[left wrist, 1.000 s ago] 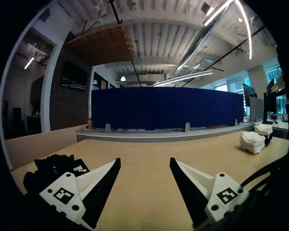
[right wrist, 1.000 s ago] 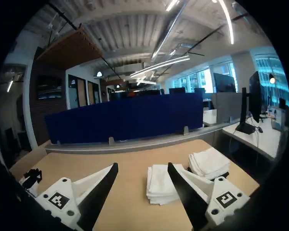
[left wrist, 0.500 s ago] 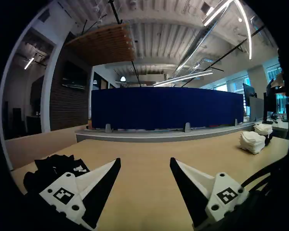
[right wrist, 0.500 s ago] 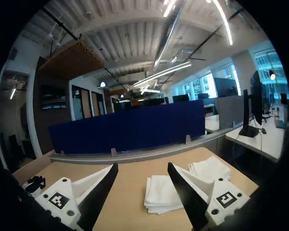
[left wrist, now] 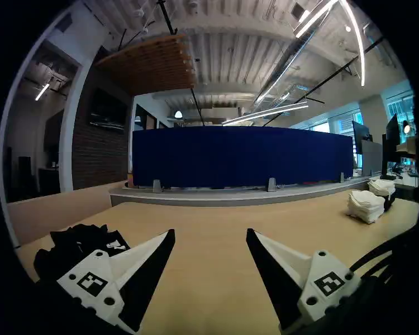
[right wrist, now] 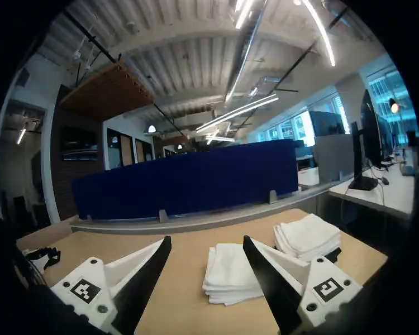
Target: Fold towel
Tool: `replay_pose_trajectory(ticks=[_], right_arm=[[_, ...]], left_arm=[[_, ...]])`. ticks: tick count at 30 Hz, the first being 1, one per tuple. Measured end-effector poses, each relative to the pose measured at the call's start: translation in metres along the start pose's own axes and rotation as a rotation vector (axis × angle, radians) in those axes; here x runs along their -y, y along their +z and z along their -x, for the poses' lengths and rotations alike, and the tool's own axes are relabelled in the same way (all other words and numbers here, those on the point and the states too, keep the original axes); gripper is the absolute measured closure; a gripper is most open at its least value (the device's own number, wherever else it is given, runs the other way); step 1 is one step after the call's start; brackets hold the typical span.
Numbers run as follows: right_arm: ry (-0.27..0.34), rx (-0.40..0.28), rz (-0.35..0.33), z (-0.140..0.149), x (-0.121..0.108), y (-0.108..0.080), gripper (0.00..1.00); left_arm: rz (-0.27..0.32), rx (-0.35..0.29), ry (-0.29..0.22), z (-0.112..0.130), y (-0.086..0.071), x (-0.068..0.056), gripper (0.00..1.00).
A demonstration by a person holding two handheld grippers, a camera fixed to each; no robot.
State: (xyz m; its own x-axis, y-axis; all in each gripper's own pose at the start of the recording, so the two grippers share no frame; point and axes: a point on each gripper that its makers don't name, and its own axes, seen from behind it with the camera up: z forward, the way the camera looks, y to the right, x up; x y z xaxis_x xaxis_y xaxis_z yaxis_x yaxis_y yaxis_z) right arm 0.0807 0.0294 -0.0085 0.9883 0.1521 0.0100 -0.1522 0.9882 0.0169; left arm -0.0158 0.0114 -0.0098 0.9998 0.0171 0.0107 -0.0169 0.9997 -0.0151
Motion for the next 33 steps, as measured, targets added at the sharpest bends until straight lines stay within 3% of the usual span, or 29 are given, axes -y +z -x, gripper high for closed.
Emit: replay_pose_trajectory(ticks=[6, 18, 26, 33], right_arm=[[0.014, -0.01, -0.032, 0.026, 0.011, 0.011, 0.0], [0.008, 0.0, 0.017, 0.08, -0.009, 0.023, 0.0], [-0.021, 0.014, 0.043, 0.102, -0.014, 0.021, 0.0], [-0.045, 0.012, 0.031, 0.104, -0.007, 0.022, 0.0]], left_arm=[[0.0, 0.0, 0.0, 0.0, 0.0, 0.0, 0.06], [0.0, 0.0, 0.0, 0.001, 0.001, 0.001, 0.06], [0.0, 0.0, 0.0, 0.001, 0.001, 0.001, 0.06], [0.0, 0.0, 0.0, 0.001, 0.001, 0.001, 0.06]])
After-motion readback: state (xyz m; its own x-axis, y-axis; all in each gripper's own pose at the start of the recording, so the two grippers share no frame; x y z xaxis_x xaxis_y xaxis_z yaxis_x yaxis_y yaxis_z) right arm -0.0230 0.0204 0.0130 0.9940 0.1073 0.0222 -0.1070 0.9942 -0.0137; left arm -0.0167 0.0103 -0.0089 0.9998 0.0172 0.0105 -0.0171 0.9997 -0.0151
